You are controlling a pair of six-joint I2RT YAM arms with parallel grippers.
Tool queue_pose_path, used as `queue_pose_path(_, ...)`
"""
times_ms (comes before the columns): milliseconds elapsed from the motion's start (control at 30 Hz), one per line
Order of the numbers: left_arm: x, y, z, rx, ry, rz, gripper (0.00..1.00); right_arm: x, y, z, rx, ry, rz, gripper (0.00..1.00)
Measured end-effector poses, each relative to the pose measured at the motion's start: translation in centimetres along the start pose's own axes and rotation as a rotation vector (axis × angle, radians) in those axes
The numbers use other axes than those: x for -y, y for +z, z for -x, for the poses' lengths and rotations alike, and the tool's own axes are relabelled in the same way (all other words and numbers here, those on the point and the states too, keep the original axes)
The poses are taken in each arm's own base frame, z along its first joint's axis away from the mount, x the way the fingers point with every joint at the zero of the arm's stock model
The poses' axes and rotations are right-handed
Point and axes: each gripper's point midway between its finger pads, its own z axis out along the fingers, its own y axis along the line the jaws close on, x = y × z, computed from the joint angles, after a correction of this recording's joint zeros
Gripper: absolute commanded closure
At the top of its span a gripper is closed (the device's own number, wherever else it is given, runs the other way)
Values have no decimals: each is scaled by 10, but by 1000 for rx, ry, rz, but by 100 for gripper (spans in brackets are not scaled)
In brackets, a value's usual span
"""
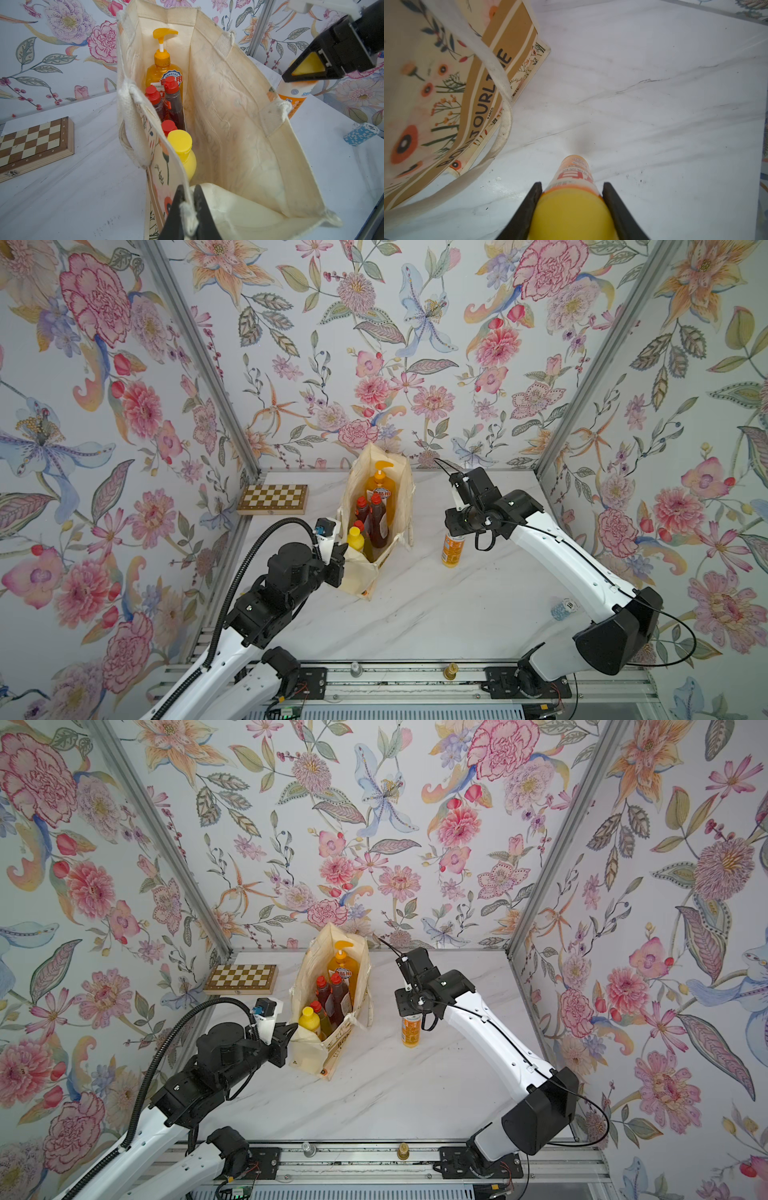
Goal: Pack dish soap into the shopping bag
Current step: Pick up the bottle of dish soap at the center of the board, then place the bottle of dish soap at the center of the board.
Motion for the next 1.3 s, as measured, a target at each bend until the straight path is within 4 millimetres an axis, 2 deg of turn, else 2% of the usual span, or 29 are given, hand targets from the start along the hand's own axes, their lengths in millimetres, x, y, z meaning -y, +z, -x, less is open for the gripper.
queue_pose_path(133,-1,1,0,2,-3,9,100,1,17,-14,5,26,0,100)
queue_pose_path(333,-2,2,2,6,-11,15,100,1,36,-21,39,51,-2,98)
queue_pose_path(467,-2,3,3,8,-12,15,100,4,34,-20,76,76,-2,94)
queue_pose_path(567,-2,3,3,8,-12,15,100,5,35,-22,79,85,-5,85)
queue_pose_path(733,-2,3,3,8,-12,15,100,4,36,-20,91,105,1,55)
queue_pose_path(900,-2,3,3,8,-12,15,100,4,29,-16,114,121,11,36)
queue_pose_path(1033,-2,3,2,9,-12,15,100,2,17,-8,155,134,27,25)
queue_pose_path(1167,-2,4,2,10,-12,14,100,-2,7,0,177,141,34,19)
queue_pose_path(1300,-2,4,2,12,-12,14,100,-12,-18,15,209,157,43,18)
